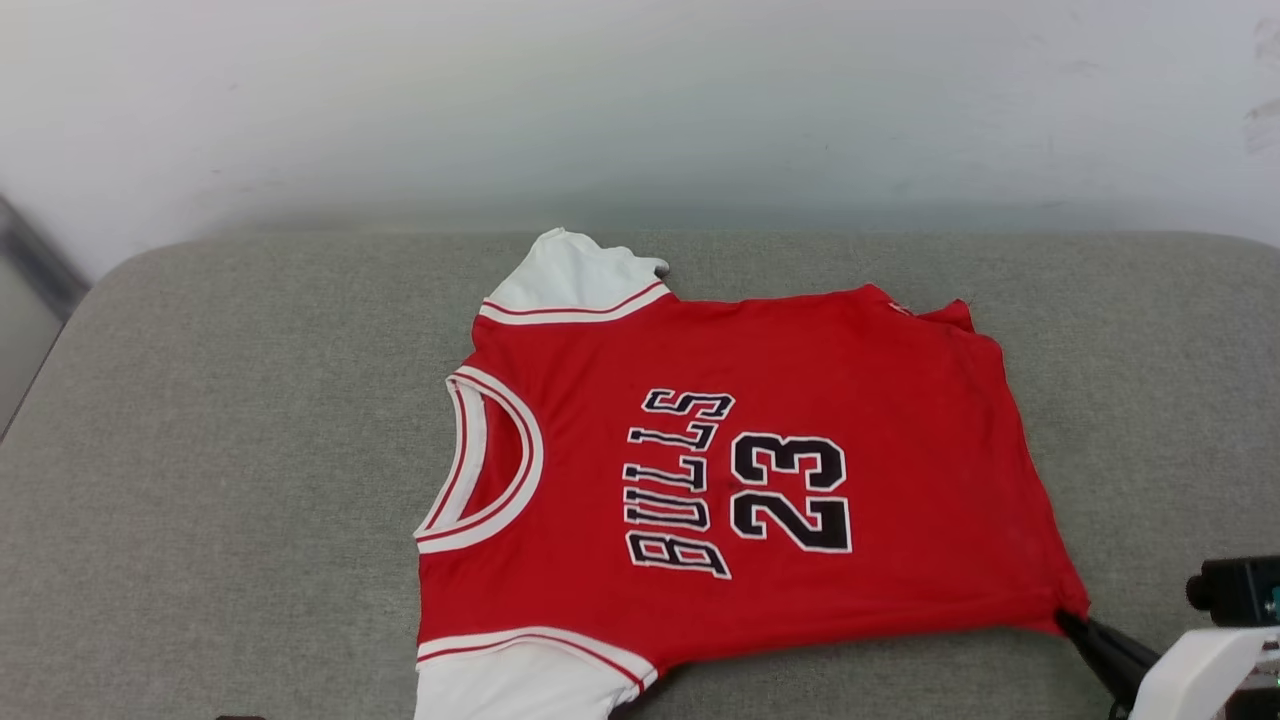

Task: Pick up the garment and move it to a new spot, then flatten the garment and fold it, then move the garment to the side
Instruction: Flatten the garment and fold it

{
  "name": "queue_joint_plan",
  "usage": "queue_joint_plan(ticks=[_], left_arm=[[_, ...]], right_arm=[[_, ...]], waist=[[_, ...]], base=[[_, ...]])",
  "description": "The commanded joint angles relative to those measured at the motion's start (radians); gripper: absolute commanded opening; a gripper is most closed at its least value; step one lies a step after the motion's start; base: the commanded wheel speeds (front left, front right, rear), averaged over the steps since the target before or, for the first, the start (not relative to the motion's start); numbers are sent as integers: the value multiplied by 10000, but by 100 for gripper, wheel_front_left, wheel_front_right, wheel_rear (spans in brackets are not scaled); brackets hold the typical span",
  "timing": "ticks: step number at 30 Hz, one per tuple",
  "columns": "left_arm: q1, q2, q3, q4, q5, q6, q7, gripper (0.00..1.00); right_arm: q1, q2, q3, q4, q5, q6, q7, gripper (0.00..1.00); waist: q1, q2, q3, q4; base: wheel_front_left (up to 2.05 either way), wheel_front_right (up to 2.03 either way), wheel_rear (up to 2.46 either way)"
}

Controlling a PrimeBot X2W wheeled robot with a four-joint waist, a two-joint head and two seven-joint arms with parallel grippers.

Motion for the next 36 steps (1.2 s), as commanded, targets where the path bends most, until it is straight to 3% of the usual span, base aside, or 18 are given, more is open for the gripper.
queue_joint_plan(ticks=[1, 8, 17, 31, 36], left_arm=[[263, 178, -30, -126, -146, -47, 129, 0], [125, 304, 258, -327, -158, -100, -151, 0], [-1022, 331, 864, -188, 194, -315, -692, 0], [-4174, 77, 933, 1226, 557, -1207, 77, 0], [-5237, -307, 741, 2029, 469, -1530, 558, 0]], right_arm=[[464, 41, -138, -332, 137, -7, 231, 0], [1352, 335, -664, -1566, 23, -7, 989, 0], [682, 767, -1251, -2508, -330, -7, 1798, 0], [-1697, 1037, -892, -2222, -1616, -7, 2888, 0], [-2354, 1115, -864, -1669, -2020, -6, 3103, 0]], waist=[[2, 0, -3, -53], [2, 0, 180, -234], [2, 0, 638, -450], [2, 0, 2523, -610], [2, 0, 2958, -605]], base=[[0, 0, 0], [0, 0, 0], [0, 0, 0], [0, 0, 0], [0, 0, 0]])
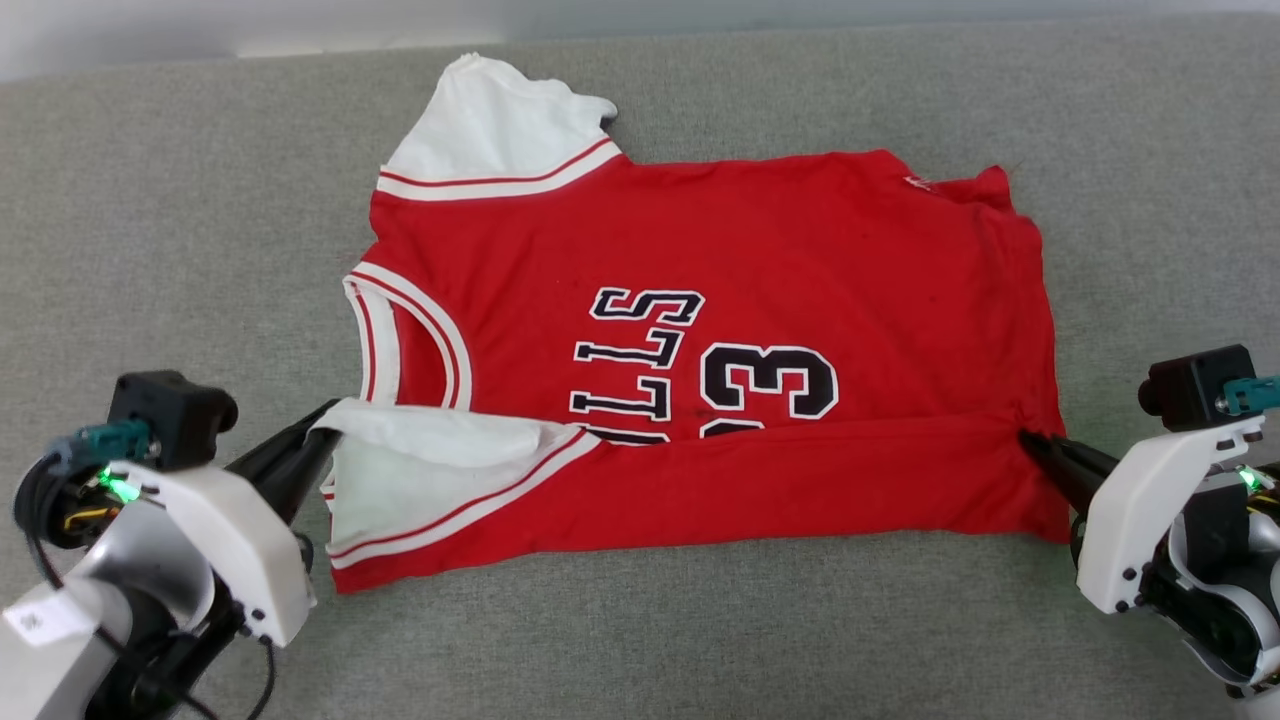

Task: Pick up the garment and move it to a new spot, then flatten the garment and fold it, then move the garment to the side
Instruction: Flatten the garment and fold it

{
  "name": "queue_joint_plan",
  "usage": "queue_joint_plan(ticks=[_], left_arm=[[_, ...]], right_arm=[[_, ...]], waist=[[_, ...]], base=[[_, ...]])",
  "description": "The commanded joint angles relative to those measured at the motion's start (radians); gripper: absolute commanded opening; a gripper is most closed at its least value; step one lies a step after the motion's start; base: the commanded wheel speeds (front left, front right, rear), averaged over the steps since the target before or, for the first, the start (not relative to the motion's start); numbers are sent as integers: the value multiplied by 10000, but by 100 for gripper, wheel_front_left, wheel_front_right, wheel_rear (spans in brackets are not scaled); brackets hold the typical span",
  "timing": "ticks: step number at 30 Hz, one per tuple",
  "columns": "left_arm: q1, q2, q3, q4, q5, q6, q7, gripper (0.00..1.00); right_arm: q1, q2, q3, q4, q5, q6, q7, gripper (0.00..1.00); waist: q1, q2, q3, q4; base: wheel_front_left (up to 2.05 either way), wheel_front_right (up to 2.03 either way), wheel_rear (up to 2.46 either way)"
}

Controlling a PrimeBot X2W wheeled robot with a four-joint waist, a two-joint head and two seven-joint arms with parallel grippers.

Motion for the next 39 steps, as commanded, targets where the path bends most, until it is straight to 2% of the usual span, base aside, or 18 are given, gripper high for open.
queue_joint_plan(ticks=[1, 7, 11, 12, 13, 14, 15, 21, 26, 30, 37, 39], left_arm=[[-238, -205, -8, 208, -240, -38, 146, 0], [-1276, -692, -419, 1345, -75, -326, 647, 0], [-1722, -1130, -710, 2200, 131, -248, 760, 0], [-1805, -1250, -774, 2400, 198, -244, 707, 50], [-1854, -1391, -810, 2590, 192, -243, 621, 100], [-1891, -1529, -812, 2786, 184, -226, 514, 100], [-1892, -1640, -796, 2978, 136, -232, 400, 100], [-1579, -1899, -663, 3432, 186, 34, -211, 100], [-843, -2011, -424, 2864, -172, 705, -231, 100], [-58, -1929, -322, 1926, -315, 1496, -39, 100], [1392, -1235, -458, 281, -246, 2801, 808, 100], [1717, -1162, -470, -85, -280, 3038, 924, 100]], right_arm=[[-178, 43, 32, 119, -73, -6, 84, 0], [-597, 206, 106, 597, -221, -6, 230, 0], [-721, 183, 259, 862, -346, -6, 319, 0], [-743, 165, 317, 921, -412, -6, 353, 0], [-775, 132, 394, 935, -498, -6, 277, 7], [-813, 104, 465, 912, -550, -6, 177, 50], [-834, 137, 464, 938, -562, -6, 73, 100], [-664, 10, 769, 820, -891, -6, -85, 100], [-269, 44, 651, 573, -1134, -6, 475, 100], [213, 482, -14, 159, -1530, -6, 1256, 100], [1092, 1480, -1155, -1165, -2488, -6, 2563, 100], [1283, 1914, -1441, -1530, -2694, -6, 2808, 100]], waist=[[-2, 0, 180, 6], [-2, 0, 436, -8], [-2, 0, 458, -9], [-2, 0, 433, -13], [-2, 0, 382, -16], [-2, 0, 329, -18], [-2, 0, 235, -20], [-2, 0, -445, -34], [-2, 0, -1095, -52], [-2, 0, -1464, -42], [-2, 0, -1554, -189], [-2, 0, -1465, -253]], base=[[0, 0, 0], [0, 0, 0], [0, 0, 0], [0, 0, 0], [0, 0, 0], [0, 0, 0], [0, 0, 0], [0, 0, 0], [0, 0, 0], [0, 0, 0], [0, 0, 0], [0, 0, 0]])
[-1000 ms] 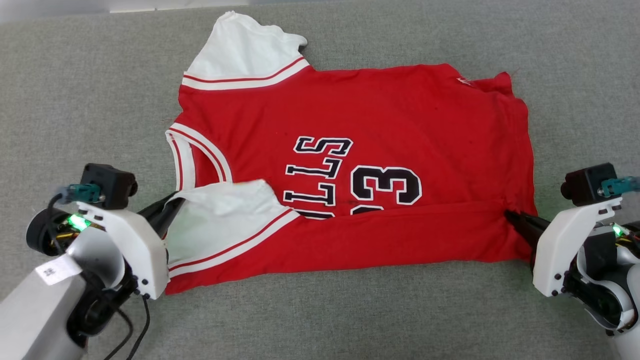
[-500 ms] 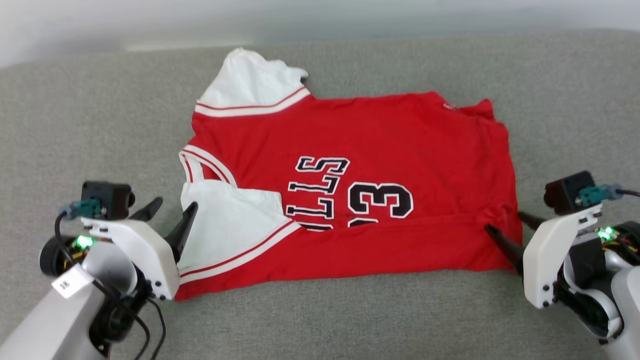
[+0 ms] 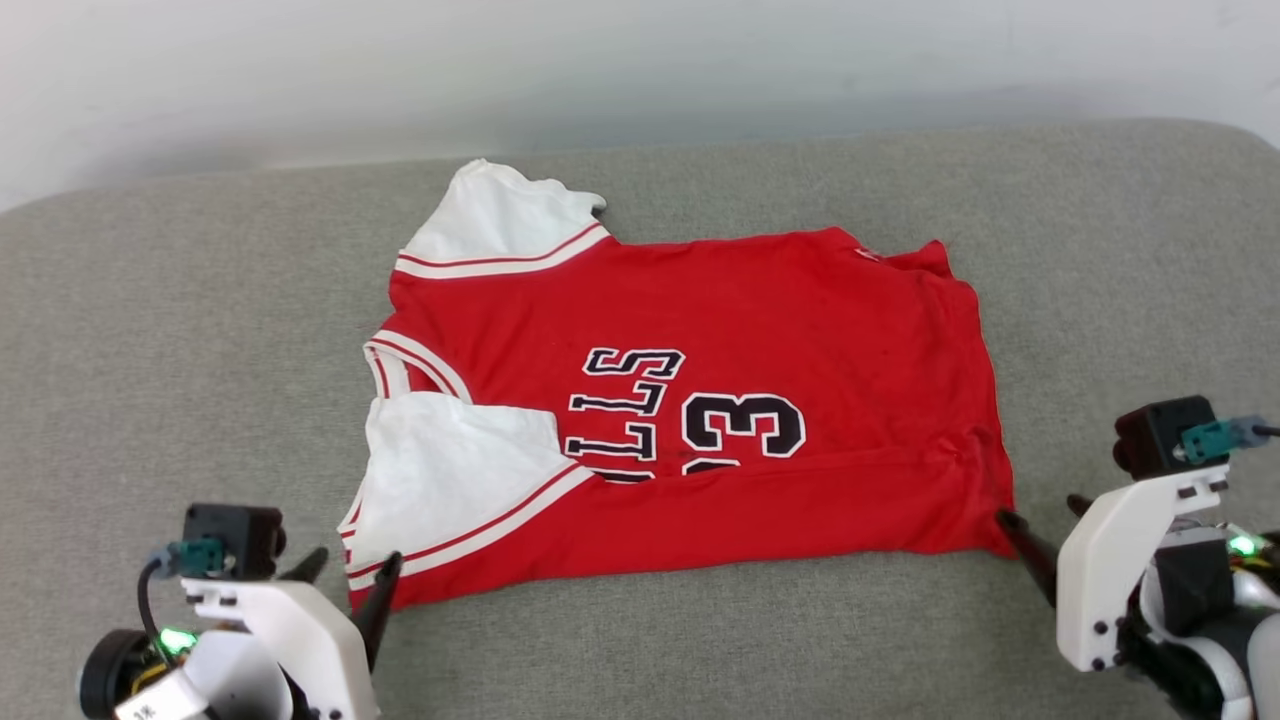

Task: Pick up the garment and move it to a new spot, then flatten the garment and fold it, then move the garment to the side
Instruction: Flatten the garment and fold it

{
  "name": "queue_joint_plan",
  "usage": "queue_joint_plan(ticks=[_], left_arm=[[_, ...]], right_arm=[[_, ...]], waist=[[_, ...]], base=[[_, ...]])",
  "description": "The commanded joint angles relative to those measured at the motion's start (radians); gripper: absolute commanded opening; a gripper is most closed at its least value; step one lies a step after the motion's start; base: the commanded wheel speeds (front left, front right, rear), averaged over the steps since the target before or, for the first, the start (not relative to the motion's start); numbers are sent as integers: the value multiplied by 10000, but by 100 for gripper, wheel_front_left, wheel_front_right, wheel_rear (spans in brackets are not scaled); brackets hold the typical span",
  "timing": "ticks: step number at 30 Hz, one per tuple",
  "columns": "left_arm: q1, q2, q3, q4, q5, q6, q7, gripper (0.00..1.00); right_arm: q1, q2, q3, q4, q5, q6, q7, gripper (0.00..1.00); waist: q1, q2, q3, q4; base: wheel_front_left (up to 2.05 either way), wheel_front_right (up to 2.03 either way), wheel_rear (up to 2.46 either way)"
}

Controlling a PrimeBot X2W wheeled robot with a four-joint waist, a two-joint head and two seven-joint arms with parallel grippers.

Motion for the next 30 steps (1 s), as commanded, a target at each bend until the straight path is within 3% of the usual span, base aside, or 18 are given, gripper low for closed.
queue_joint_plan(ticks=[1, 7, 12, 17, 22, 25, 26, 30], left_arm=[[223, -4, 22, -239, -73, 157, 53, 100], [488, 95, 23, -154, -36, 508, 194, 100], [260, 159, 108, 494, 37, 633, 235, 100], [205, 123, -5, 1196, -52, 507, 411, 100], [287, -101, -447, 1843, -366, -6, 844, 97], [382, -368, -780, 2075, -656, -467, 1199, 5], [367, -463, -831, 2083, -732, -587, 1210, 0], [238, -472, -690, 1900, -736, -812, 799, 0]], right_arm=[[237, 368, -140, -284, -133, -4, 168, 100], [572, 1037, -393, -1050, -321, -4, 445, 100], [568, 1144, -385, -1272, -413, -4, 361, 100], [322, 1198, -280, -1303, -278, -4, 161, 100], [209, 1140, -215, -1247, -249, -4, 45, 100], [161, 1045, -177, -1183, -258, -4, -25, 100], [123, 996, -174, -1163, -264, -4, -55, 100], [30, 831, -205, -1052, -314, -4, -45, 100]], waist=[[2, 0, 119, -80], [2, 0, 594, -302], [2, 0, 1006, -507], [2, 0, 1321, -667], [2, 0, 1471, -720], [2, 0, 1469, -706], [2, 0, 1435, -682], [2, 0, 1166, -538]], base=[[0, 0, 0], [0, 0, 0], [0, 0, 0], [0, 0, 0], [0, 0, 0], [0, 0, 0], [0, 0, 0], [0, 0, 0]])
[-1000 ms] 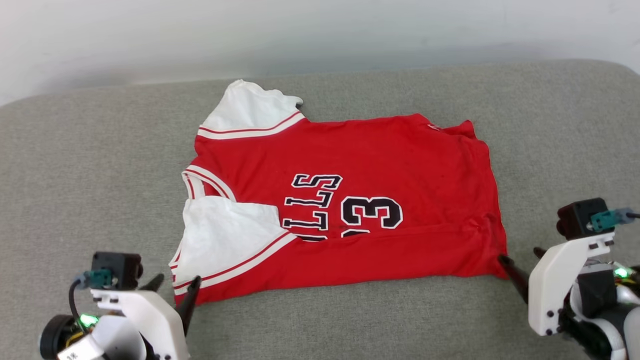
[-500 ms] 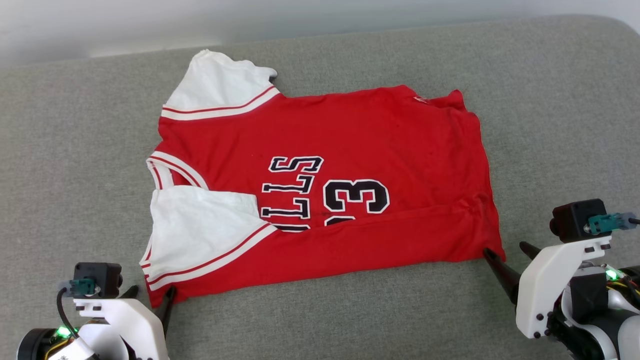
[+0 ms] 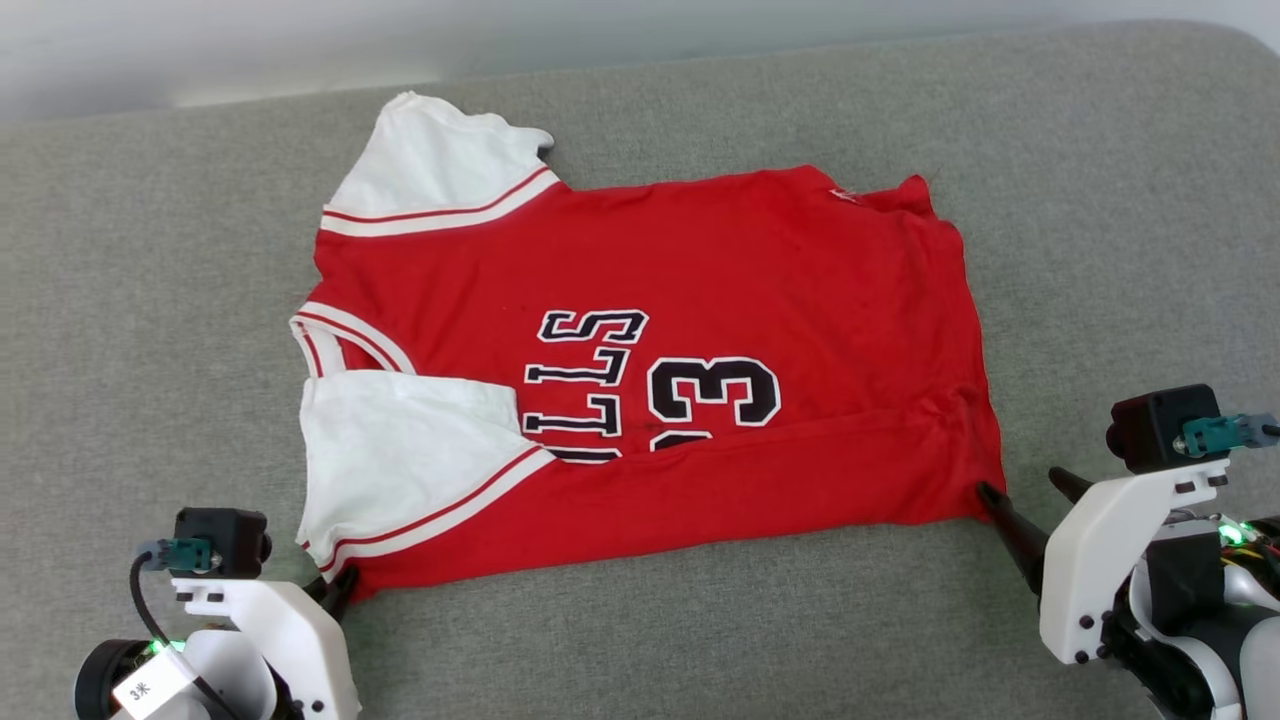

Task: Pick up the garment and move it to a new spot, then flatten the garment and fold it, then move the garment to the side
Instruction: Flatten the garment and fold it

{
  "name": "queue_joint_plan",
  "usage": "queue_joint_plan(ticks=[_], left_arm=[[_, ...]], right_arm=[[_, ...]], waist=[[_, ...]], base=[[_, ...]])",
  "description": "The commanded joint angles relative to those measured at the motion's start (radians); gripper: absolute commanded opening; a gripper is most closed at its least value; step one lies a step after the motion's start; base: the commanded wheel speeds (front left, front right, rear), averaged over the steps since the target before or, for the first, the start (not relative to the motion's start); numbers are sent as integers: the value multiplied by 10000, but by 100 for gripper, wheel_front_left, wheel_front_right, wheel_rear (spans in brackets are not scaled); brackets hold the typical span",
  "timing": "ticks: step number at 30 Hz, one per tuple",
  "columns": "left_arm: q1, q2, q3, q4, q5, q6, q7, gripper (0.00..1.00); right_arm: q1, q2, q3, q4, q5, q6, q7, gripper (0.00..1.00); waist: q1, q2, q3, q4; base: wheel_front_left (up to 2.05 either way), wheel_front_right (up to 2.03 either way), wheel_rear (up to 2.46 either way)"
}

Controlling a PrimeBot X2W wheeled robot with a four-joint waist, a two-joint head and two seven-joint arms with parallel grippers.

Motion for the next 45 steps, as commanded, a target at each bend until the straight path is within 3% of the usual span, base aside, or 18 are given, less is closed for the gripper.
queue_joint_plan(ticks=[1, 8, 12, 18, 29, 30, 31, 32, 39, 45], left_arm=[[420, -224, -428, 216, -54, -125, 196, 0], [141, 209, 32, -1114, 344, 137, -334, 0], [138, 416, 110, -2051, 493, 360, -270, 0], [82, 572, 49, -3036, 811, 649, -153, 0], [-120, 457, -187, -3390, 957, 705, 1, 0], [-139, 419, -218, -3335, 941, 683, 31, 0], [-163, 360, -229, -3295, 894, 647, 12, 0], [-189, 326, -238, -3236, 871, 624, -6, 0], [17, 170, -323, -2788, 631, 545, 4, 0], [499, 385, -331, -2687, 455, 609, 62, 0]], right_arm=[[-158, -74, -4, 56, -5, -4, 9, 100], [-194, -277, -130, 744, -327, -4, 72, 100], [-371, 4, -395, 1348, -398, -4, -26, 100], [-570, -109, -513, 2090, -804, -4, -2, 100], [-464, -14, -249, 3199, -808, -1, 219, 100], [-384, -28, -133, 3332, -757, 11, 320, 74], [-330, -32, -68, 3440, -707, 11, 369, 21], [-322, -48, -36, 3523, -673, 11, 385, 0], [-278, -403, -165, 3308, -676, -4, 141, 0], [-31, -951, -137, 2587, -738, -7, 125, 0]], waist=[[0, 0, -165, 109], [0, 0, -460, 477], [0, 0, -399, 710], [0, 0, -131, 1014], [0, 0, 426, 1391], [0, 0, 446, 1410], [0, 0, 458, 1427], [0, 0, 460, 1440], [0, 0, 59, 1362], [0, 0, -657, 1196]], base=[[0, 0, 0], [0, 0, 0], [0, 0, 0], [0, 0, 0], [0, 0, 0], [0, 0, 0], [0, 0, 0], [0, 0, 0], [0, 0, 0], [0, 0, 0]])
